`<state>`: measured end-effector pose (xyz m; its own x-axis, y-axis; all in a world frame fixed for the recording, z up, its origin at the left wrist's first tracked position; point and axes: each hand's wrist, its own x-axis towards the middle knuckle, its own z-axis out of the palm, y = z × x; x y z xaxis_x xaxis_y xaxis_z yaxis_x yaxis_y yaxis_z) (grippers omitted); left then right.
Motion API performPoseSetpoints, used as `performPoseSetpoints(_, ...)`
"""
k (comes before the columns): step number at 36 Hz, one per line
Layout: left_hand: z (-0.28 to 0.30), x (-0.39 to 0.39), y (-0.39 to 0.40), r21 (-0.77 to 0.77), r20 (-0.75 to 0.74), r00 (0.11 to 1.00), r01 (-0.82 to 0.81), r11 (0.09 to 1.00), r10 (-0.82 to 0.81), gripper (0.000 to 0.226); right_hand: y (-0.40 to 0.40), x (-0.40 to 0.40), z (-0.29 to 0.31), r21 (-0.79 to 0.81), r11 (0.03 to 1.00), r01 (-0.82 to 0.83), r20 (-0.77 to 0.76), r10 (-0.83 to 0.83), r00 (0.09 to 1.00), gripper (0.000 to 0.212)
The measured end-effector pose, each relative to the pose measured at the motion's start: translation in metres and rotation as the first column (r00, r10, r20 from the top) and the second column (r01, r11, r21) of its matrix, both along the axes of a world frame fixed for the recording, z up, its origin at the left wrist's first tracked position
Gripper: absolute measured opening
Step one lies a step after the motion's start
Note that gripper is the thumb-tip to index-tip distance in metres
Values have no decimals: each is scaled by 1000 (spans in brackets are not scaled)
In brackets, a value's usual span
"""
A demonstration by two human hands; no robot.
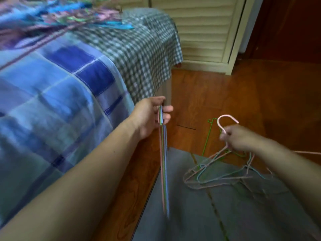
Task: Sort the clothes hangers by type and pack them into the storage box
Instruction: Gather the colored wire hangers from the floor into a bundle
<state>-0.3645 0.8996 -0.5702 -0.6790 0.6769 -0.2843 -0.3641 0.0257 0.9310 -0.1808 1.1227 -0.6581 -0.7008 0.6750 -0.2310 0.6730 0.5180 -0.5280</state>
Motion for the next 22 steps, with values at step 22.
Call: performPoseSetpoints(22,9,27,47,90,-56,995,91,992,-87,42,-95,-89,54,207,978,29,-415,61,908,61)
